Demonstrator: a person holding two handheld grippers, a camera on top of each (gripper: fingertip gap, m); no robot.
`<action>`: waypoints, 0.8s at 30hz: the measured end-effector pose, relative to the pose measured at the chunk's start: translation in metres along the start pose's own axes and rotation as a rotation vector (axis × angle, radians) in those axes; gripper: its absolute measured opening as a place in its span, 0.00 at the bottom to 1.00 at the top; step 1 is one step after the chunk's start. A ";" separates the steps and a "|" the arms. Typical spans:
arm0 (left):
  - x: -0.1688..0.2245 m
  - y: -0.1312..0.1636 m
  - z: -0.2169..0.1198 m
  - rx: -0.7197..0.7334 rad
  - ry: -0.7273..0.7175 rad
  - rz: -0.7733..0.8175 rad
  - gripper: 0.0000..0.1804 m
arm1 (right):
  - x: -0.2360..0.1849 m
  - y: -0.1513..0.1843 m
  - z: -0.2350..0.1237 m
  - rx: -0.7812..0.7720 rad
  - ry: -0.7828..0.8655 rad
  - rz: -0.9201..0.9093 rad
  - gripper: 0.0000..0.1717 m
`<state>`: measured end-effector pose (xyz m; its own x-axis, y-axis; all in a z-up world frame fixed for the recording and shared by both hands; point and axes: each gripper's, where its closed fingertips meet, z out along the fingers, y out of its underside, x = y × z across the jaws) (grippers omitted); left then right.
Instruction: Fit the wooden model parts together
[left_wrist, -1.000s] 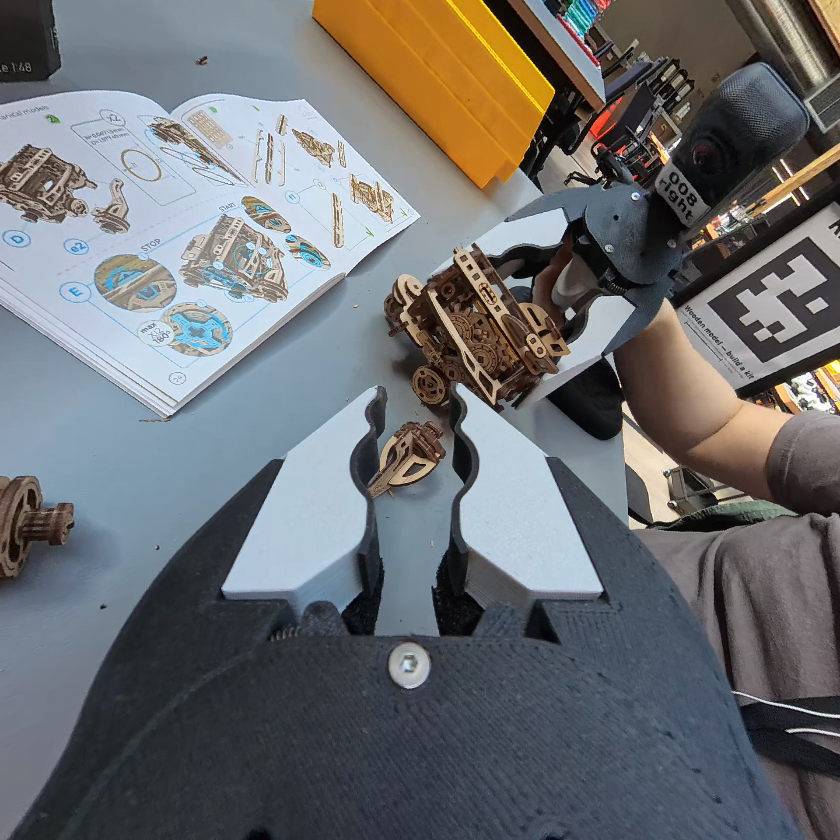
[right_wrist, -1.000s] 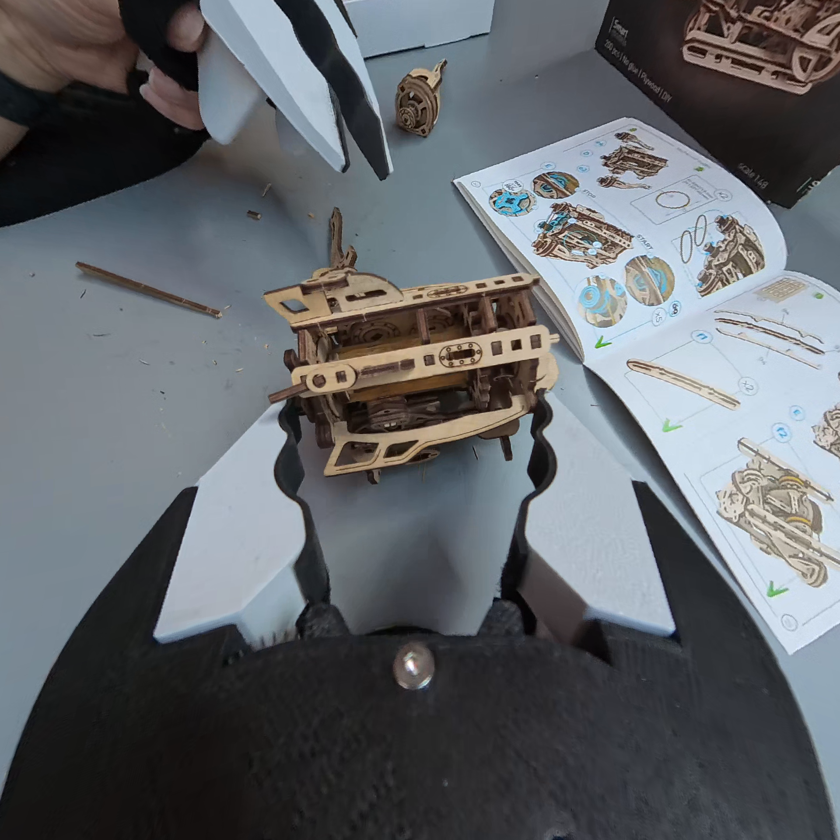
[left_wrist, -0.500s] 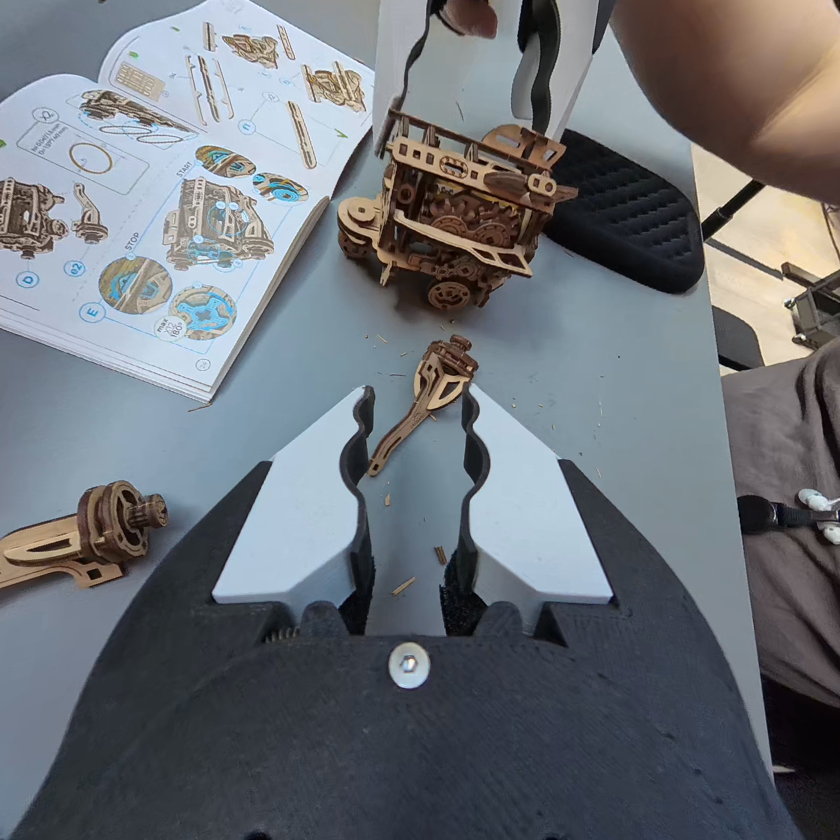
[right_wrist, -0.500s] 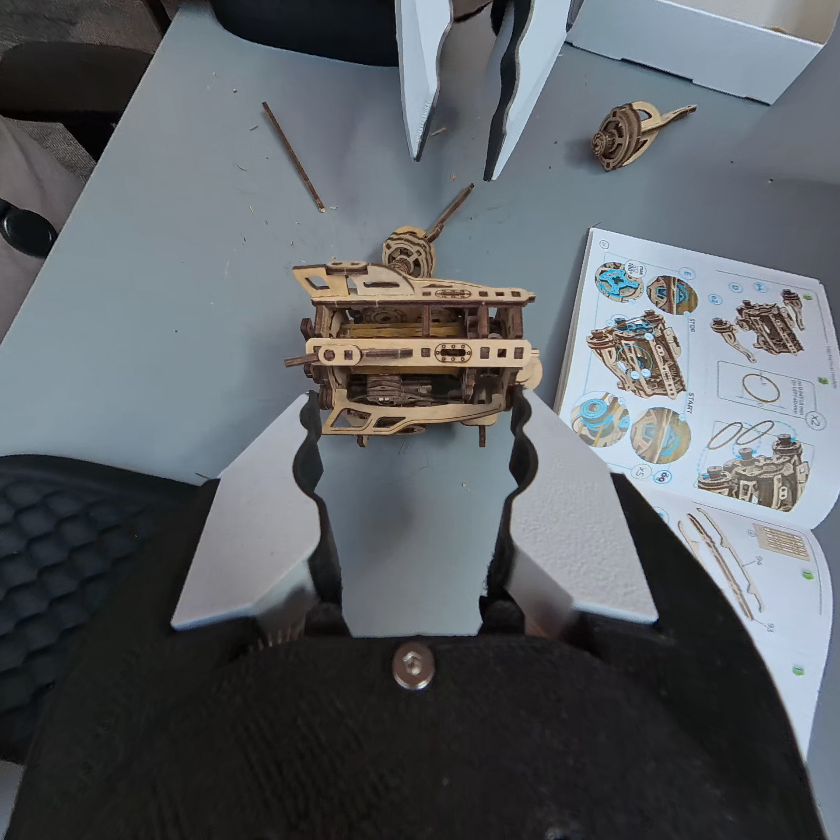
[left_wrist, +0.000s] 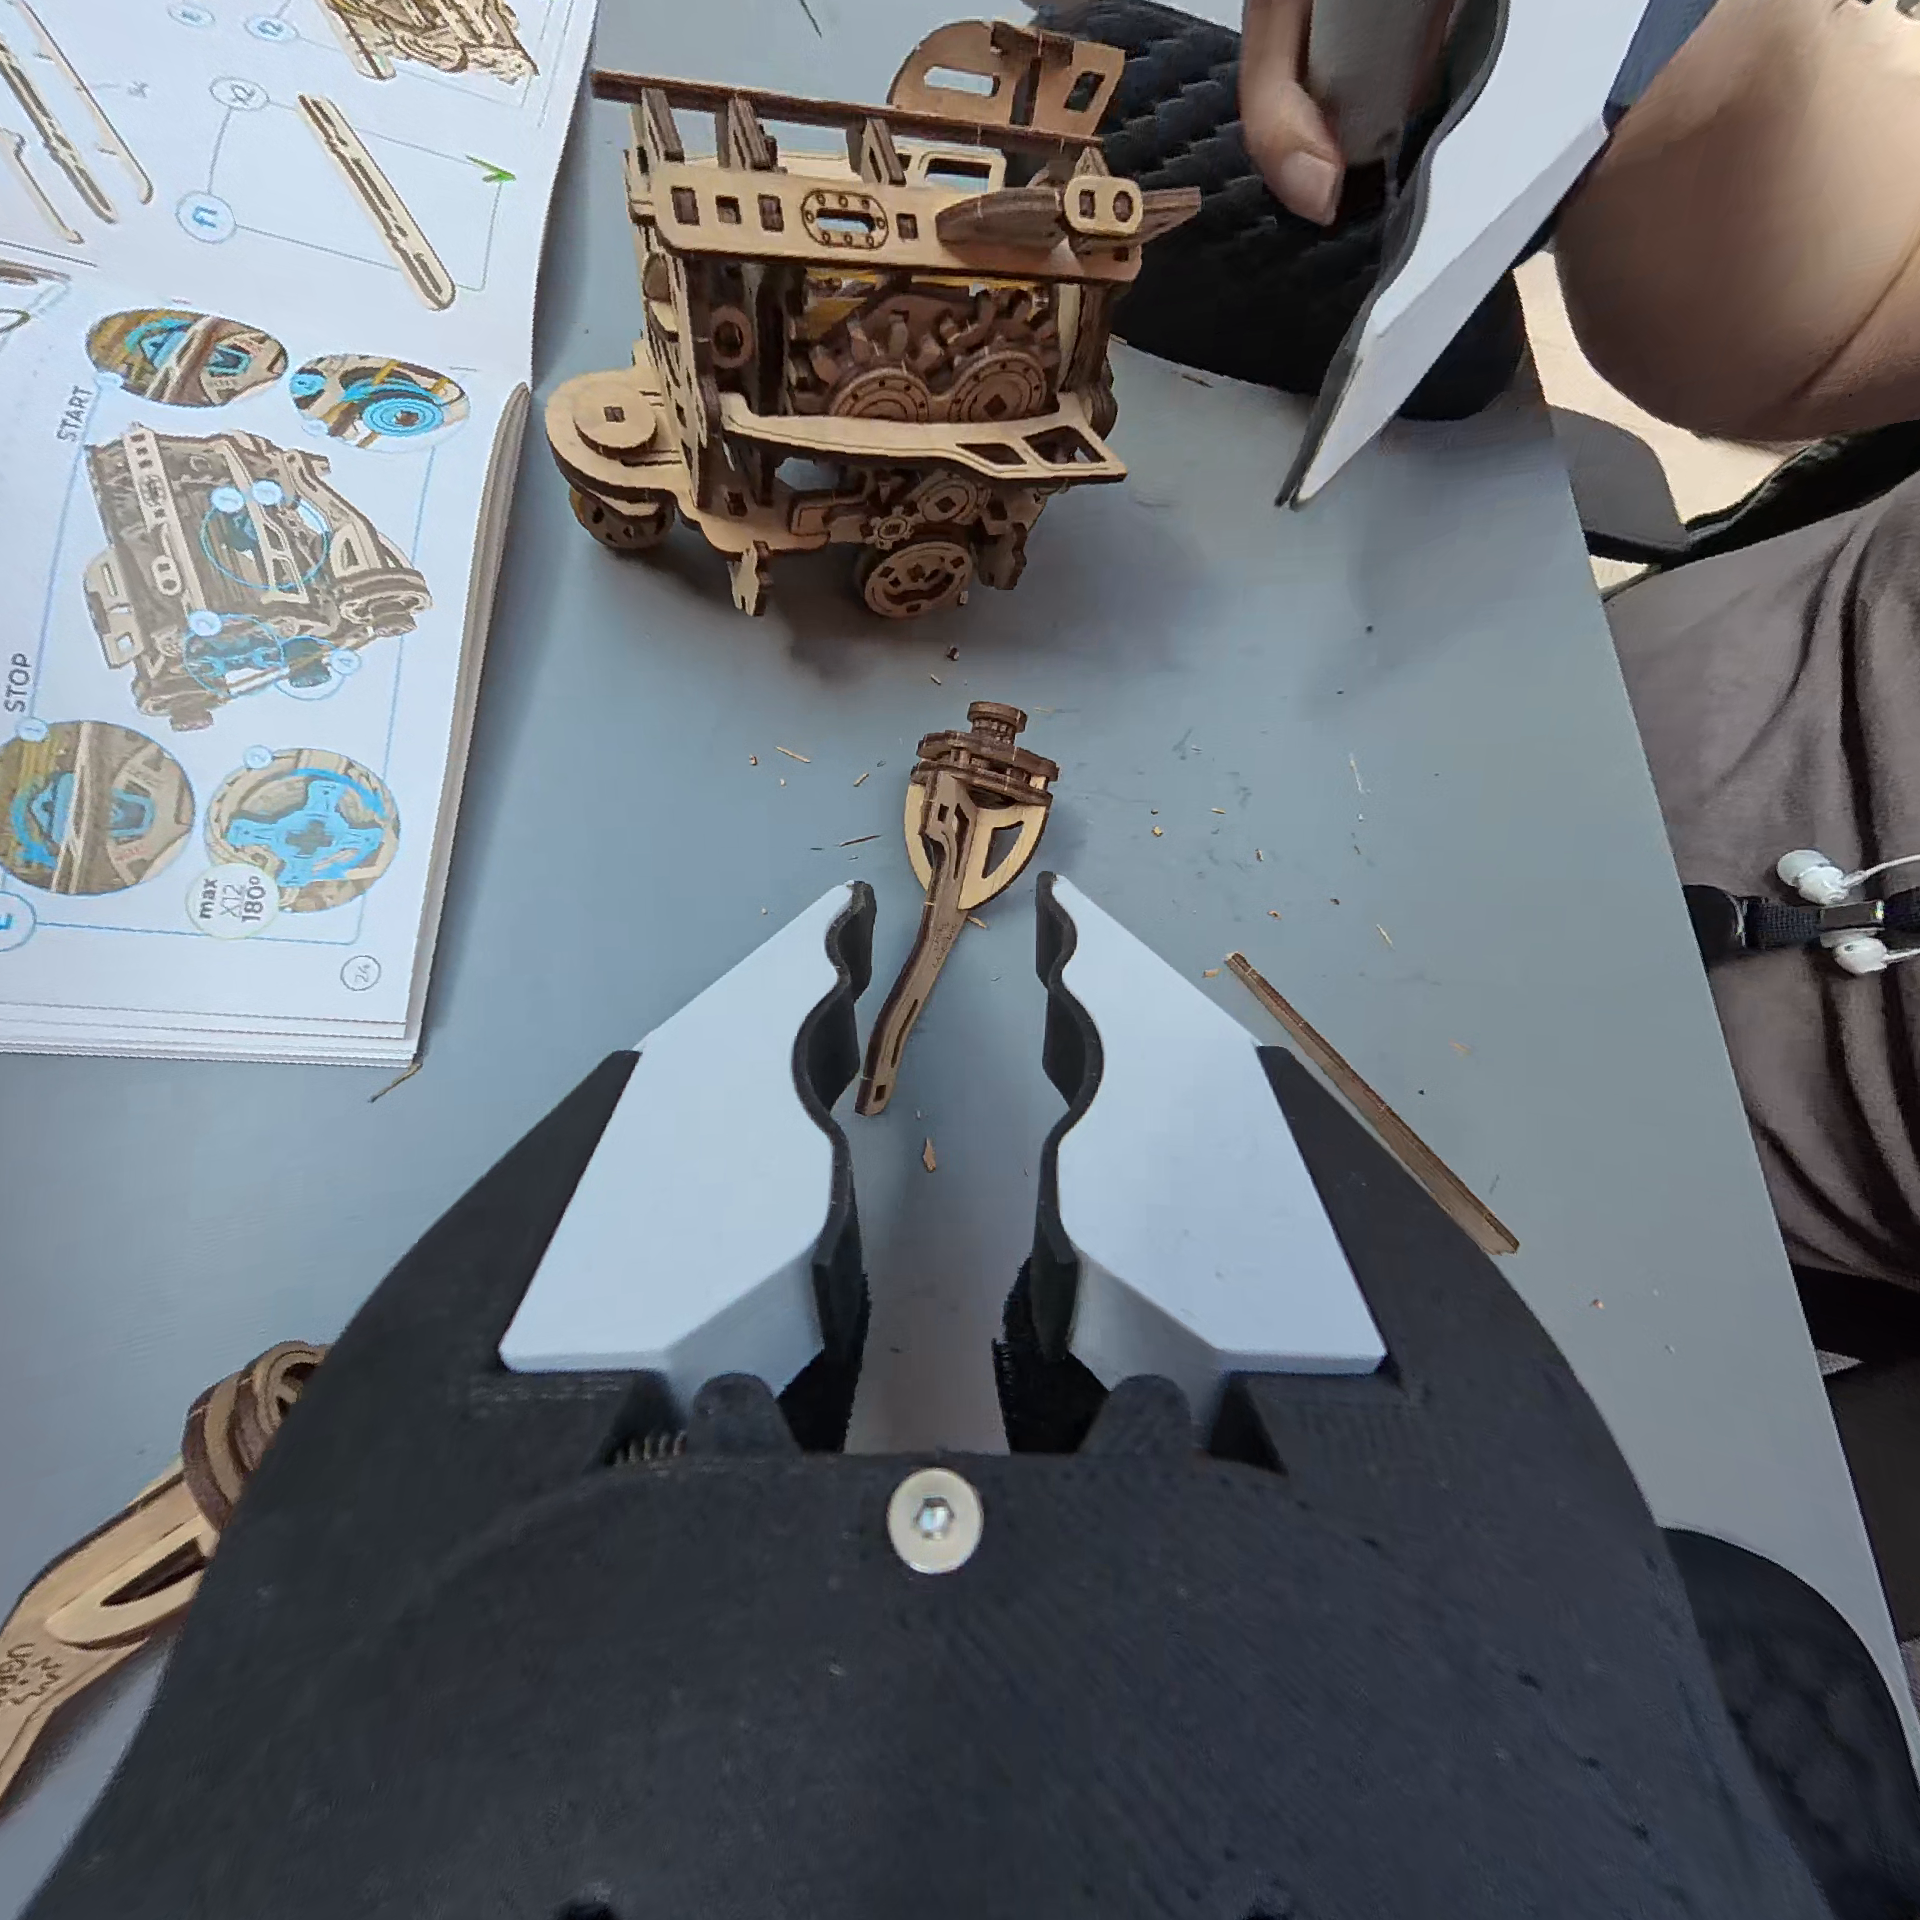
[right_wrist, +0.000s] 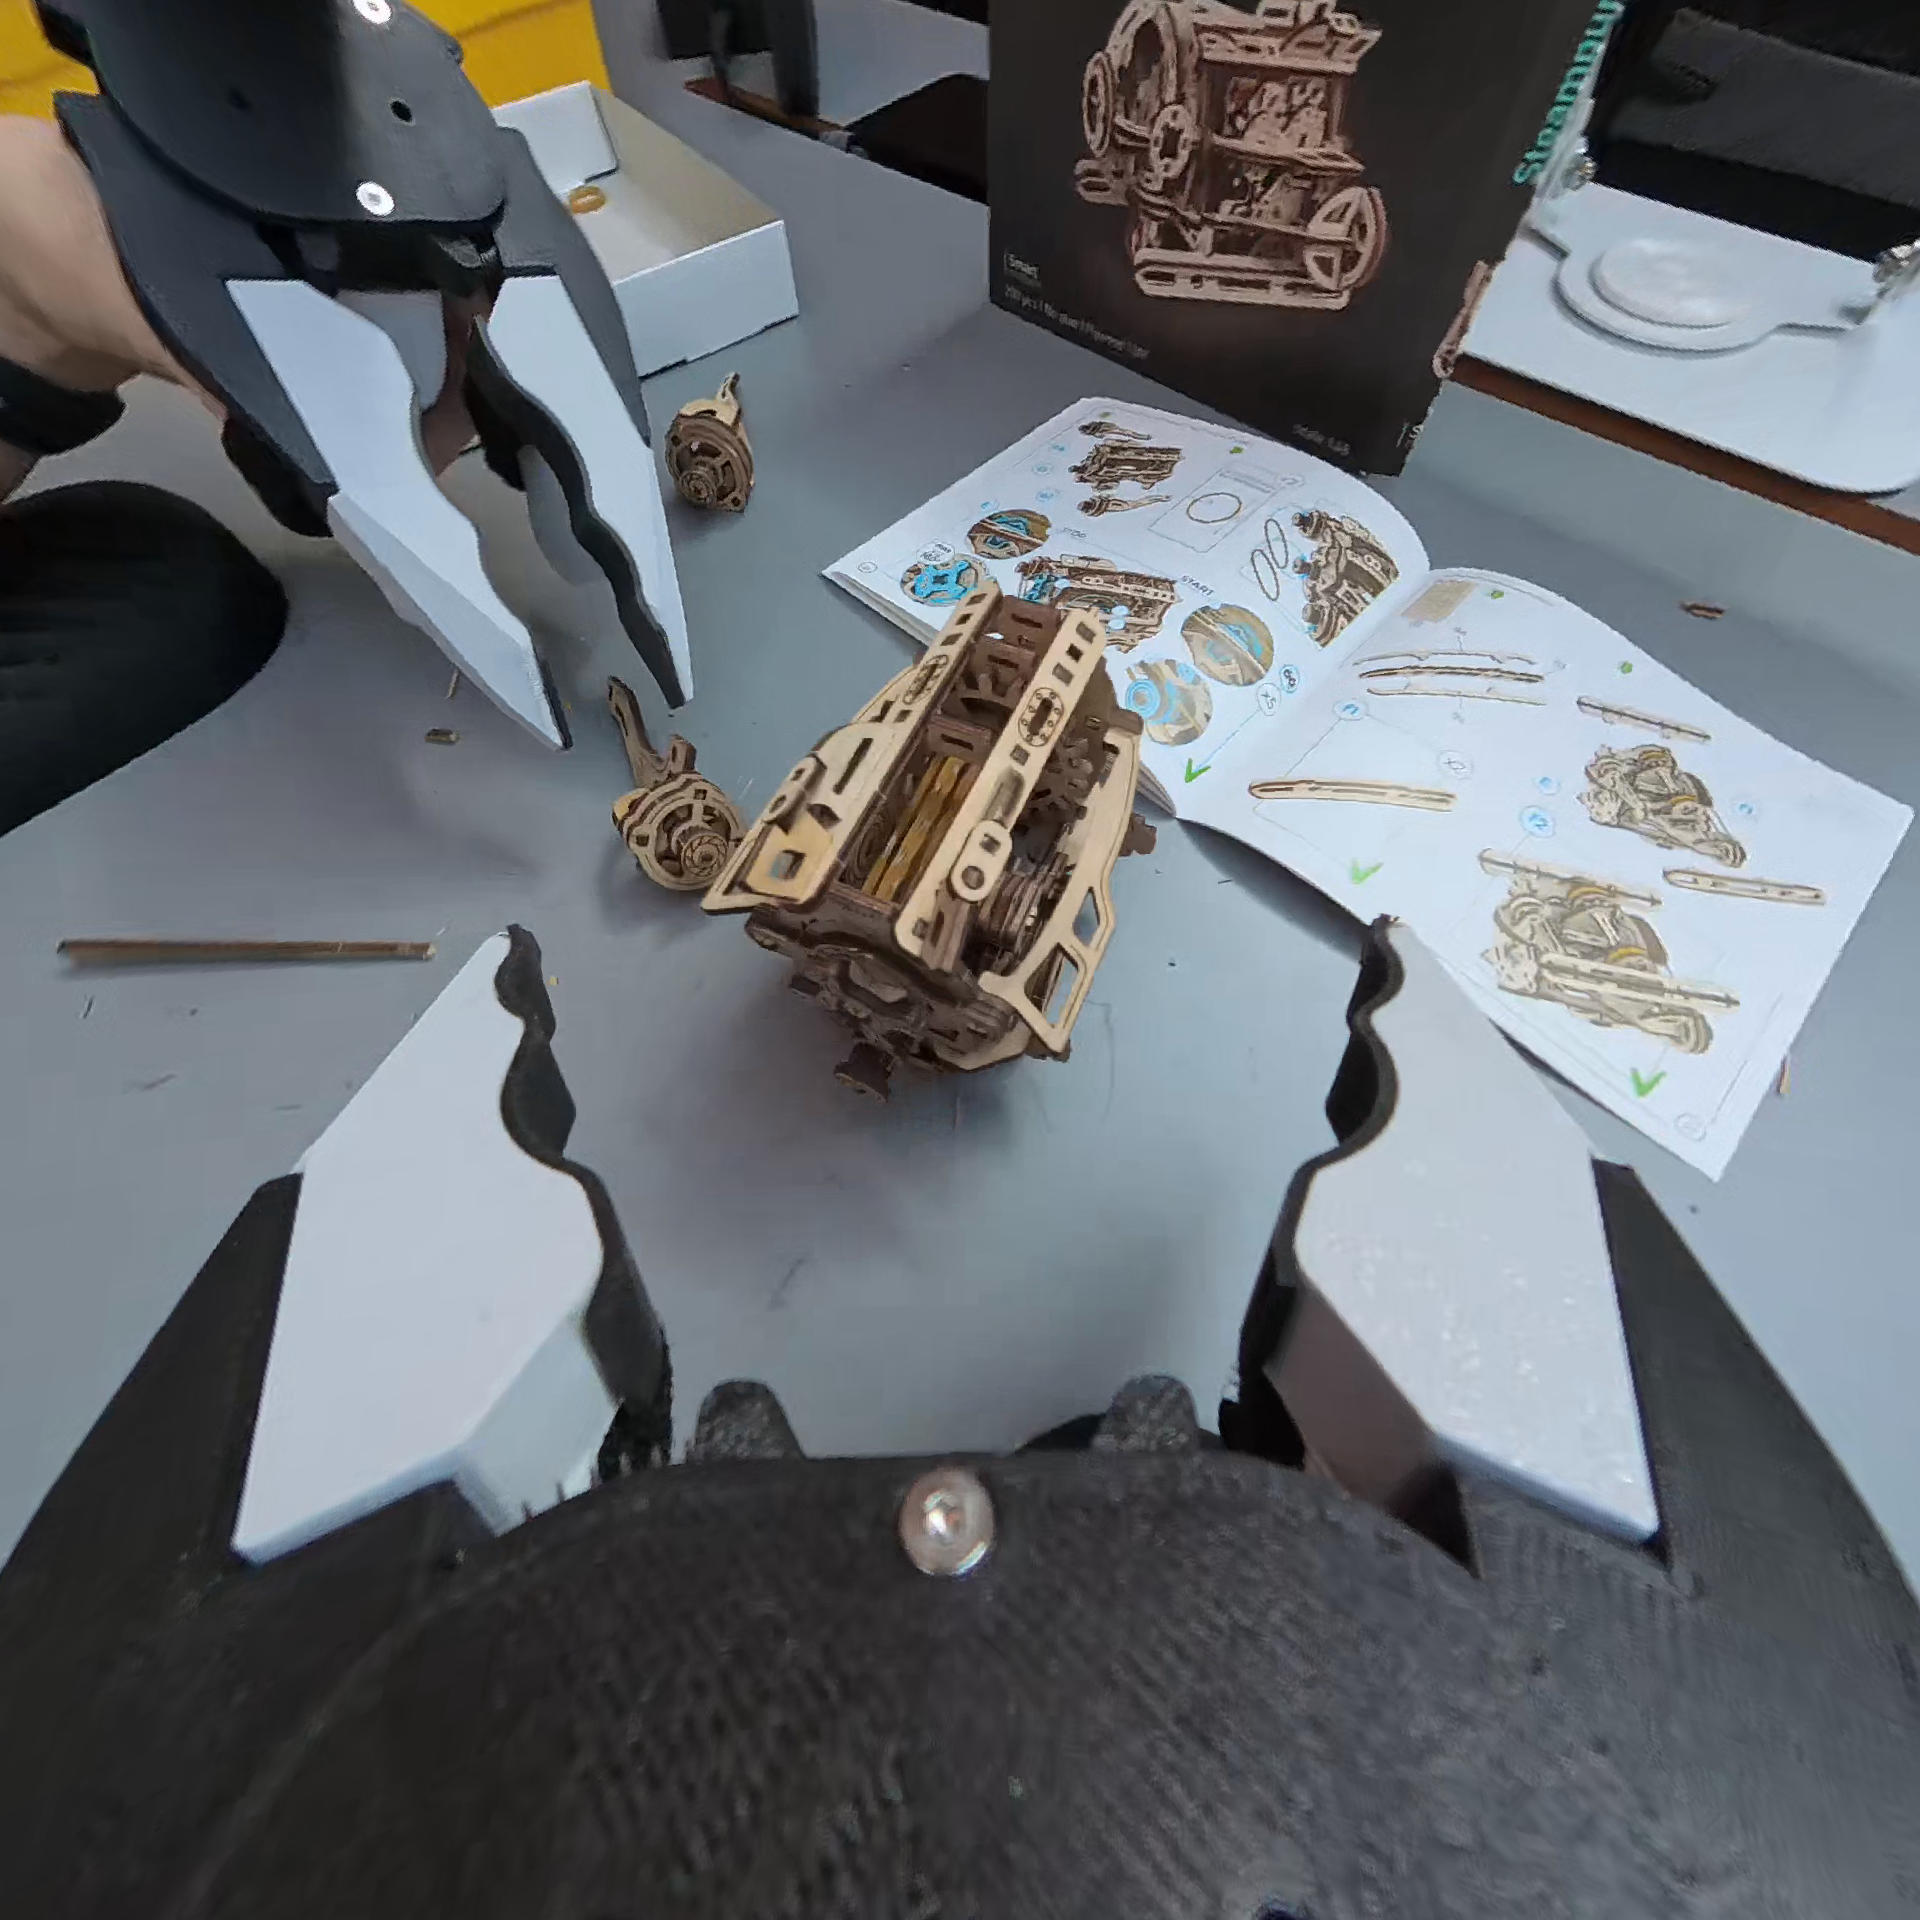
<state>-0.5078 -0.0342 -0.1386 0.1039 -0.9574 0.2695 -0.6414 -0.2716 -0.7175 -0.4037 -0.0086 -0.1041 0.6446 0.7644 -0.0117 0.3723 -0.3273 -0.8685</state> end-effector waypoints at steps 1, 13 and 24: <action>-0.001 0.000 0.000 0.009 -0.022 0.015 0.16 | 0.001 0.001 0.003 0.005 0.060 0.034 0.86; -0.002 0.025 0.004 -0.021 -0.022 0.006 0.07 | -0.001 0.007 0.029 -0.047 0.204 0.026 0.55; 0.009 0.027 0.008 -0.043 0.039 0.009 0.00 | -0.014 0.013 0.026 -0.144 -0.285 -0.263 0.55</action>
<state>-0.5179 -0.0506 -0.1604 0.0685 -0.9550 0.2887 -0.6745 -0.2575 -0.6919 -0.4253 -0.0095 -0.1278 0.3120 0.9489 0.0469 0.6021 -0.1593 -0.7824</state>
